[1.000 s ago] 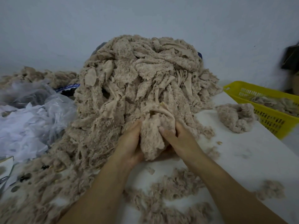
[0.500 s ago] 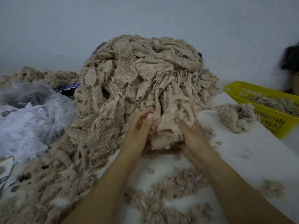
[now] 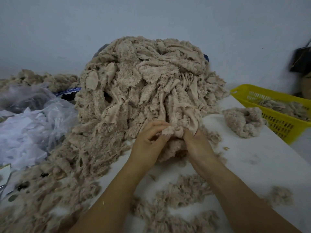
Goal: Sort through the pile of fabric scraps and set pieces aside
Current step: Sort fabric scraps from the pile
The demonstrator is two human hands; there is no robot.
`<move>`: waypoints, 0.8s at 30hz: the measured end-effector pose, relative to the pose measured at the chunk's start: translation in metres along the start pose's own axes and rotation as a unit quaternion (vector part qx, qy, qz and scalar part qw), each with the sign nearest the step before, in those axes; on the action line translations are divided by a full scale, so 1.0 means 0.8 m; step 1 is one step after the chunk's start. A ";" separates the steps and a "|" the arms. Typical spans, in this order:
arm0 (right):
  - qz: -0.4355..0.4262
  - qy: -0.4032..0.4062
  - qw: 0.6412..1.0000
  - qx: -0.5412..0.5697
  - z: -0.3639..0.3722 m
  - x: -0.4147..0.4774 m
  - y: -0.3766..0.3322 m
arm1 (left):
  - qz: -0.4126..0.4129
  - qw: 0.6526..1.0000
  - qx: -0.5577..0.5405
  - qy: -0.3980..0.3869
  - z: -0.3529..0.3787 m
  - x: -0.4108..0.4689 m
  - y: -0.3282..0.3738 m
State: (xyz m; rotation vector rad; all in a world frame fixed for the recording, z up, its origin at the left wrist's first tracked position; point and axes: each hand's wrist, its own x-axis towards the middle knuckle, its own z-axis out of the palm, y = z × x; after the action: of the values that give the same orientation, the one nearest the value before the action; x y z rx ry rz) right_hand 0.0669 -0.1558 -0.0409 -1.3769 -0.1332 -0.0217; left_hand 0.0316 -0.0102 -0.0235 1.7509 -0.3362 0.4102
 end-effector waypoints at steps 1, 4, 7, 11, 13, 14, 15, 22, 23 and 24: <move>-0.003 0.013 1.000 -0.005 -0.001 0.000 0.001 | -0.054 0.996 -0.066 -0.001 0.001 -0.001 0.001; 0.000 0.023 1.000 -0.010 -0.003 -0.001 0.002 | -0.153 0.954 -0.260 -0.007 0.000 -0.001 0.005; -0.007 0.057 0.998 0.018 -0.009 0.004 -0.001 | -0.153 0.906 -0.394 0.013 -0.008 0.004 0.006; 0.008 0.086 0.996 0.012 -0.010 0.004 -0.006 | -0.173 0.881 -0.441 0.014 -0.008 0.006 0.006; -0.001 0.123 0.992 0.004 -0.012 0.006 -0.015 | -0.168 0.852 -0.497 -0.009 -0.014 0.007 0.007; 0.000 0.156 0.987 0.032 -0.019 0.009 -0.021 | -0.159 0.838 -0.522 -0.015 -0.021 0.009 0.005; 0.010 0.187 0.979 0.077 -0.028 0.012 -0.028 | -0.151 0.833 -0.532 -0.008 -0.029 0.011 0.002; 0.133 0.087 0.975 0.152 -0.028 0.005 -0.035 | -0.214 0.976 -0.047 0.001 -0.017 0.003 -0.010; 0.144 0.066 0.977 0.145 -0.023 0.004 -0.036 | -0.190 0.981 0.024 -0.032 -0.013 -0.001 -0.013; 0.139 0.059 0.976 0.159 -0.022 0.005 -0.038 | -0.157 0.984 0.060 -0.061 -0.010 -0.003 -0.014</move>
State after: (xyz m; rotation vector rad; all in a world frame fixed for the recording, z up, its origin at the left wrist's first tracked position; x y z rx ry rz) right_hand 0.0696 -0.1790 -0.0141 -1.0604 0.1514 0.1474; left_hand 0.0337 0.0003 -0.0331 1.9132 -0.1197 0.0980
